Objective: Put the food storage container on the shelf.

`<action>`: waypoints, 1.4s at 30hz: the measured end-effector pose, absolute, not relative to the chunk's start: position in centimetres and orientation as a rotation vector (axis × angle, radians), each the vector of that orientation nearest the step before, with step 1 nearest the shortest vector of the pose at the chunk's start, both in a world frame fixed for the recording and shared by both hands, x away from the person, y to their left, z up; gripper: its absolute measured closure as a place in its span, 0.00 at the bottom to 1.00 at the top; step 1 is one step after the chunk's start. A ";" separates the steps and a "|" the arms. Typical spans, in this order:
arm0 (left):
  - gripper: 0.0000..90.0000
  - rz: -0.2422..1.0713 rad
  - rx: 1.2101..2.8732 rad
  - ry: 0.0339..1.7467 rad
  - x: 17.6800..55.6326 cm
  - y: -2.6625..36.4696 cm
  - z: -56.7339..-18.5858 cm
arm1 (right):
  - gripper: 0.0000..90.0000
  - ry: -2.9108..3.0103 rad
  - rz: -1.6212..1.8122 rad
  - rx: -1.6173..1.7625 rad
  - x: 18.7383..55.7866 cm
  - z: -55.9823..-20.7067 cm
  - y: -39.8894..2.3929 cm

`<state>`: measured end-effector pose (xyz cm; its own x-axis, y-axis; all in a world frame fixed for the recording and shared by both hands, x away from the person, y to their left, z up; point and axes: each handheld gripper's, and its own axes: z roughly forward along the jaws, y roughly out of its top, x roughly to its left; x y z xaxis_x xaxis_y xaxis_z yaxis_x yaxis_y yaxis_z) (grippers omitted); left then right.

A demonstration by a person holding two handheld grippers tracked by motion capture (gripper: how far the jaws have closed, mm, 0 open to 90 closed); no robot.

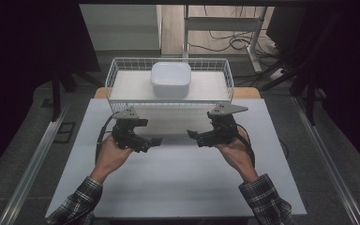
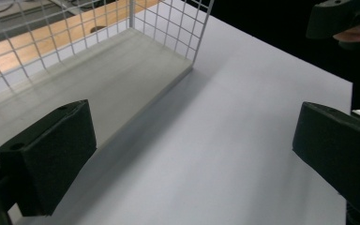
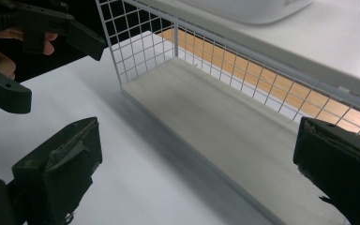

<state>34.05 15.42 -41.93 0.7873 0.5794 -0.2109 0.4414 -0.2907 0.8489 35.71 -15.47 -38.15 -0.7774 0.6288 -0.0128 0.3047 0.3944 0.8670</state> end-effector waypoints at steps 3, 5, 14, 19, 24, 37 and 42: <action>0.00 0.139 1.899 0.767 33.7 15.4 -42.7 | 0.01 2.314 1.336 0.813 35.3 -38.7 -15.7; 0.00 0.137 1.885 0.767 33.4 15.4 -43.1 | 0.01 2.314 1.340 0.822 35.0 -39.1 -15.9; 0.00 0.139 1.834 0.774 32.0 15.7 -45.5 | 0.01 2.319 1.365 0.848 34.2 -41.2 -16.4; 0.00 0.125 1.807 0.788 31.4 16.2 -47.2 | 0.02 2.329 1.322 0.832 33.7 -42.3 -16.2; 0.00 0.117 1.817 0.823 31.1 17.0 -49.1 | 0.02 2.336 1.314 0.819 33.0 -43.1 -16.2; 0.02 0.157 1.868 0.826 29.3 17.3 -50.7 | 0.02 2.352 1.284 0.828 31.6 -45.7 -17.5; 0.03 0.184 1.870 0.840 28.2 17.8 -51.1 | 0.02 2.343 1.289 0.848 31.3 -46.4 -18.3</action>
